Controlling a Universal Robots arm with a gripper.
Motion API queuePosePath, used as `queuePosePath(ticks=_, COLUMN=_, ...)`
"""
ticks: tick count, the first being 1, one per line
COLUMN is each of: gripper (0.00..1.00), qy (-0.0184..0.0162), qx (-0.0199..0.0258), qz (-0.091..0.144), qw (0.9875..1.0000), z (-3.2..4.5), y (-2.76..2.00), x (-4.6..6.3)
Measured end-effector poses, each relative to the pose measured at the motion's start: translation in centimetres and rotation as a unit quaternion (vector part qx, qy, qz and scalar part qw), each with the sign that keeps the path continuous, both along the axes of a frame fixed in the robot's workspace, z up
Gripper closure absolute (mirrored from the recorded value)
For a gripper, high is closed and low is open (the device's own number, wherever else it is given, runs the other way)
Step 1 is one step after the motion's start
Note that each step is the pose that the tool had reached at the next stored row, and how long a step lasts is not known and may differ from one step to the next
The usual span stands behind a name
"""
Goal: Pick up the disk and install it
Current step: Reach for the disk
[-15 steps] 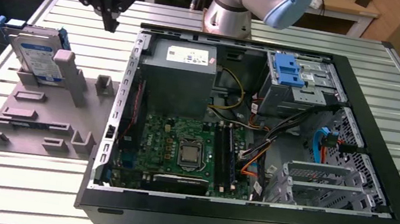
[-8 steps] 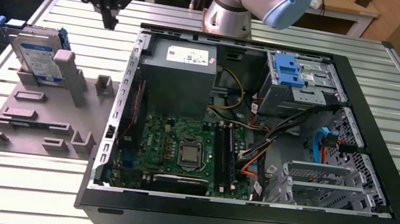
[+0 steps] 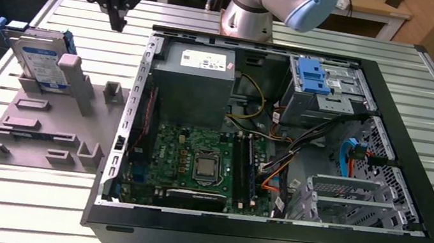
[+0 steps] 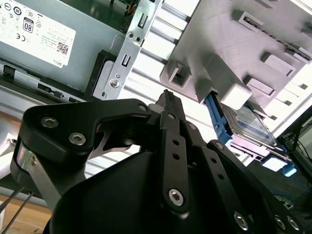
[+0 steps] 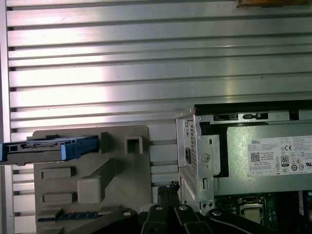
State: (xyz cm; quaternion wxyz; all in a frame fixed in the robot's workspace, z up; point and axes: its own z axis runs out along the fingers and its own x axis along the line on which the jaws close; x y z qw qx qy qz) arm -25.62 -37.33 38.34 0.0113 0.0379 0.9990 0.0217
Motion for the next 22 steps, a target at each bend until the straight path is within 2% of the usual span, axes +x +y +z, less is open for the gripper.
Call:
queuePosePath(ticks=8, gripper=0.89, qy=0.0, qx=0.0, qz=0.0, qw=1.0, z=0.0, y=0.0, x=-0.1)
queuePosePath(ticks=12, gripper=0.89, qy=0.0, qx=0.0, qz=0.0, qw=1.0, z=0.0, y=0.23, x=-0.5)
queuePosePath(ticks=17, gripper=0.89, qy=0.0002, qx=-0.0001, qz=0.0, qw=1.0, z=-0.01, y=0.72, x=-2.4)
queuePosePath(ticks=22, gripper=0.89, qy=0.0013, qx=-0.0002, qz=0.0, qw=1.0, z=-0.09, y=0.82, x=-4.6)
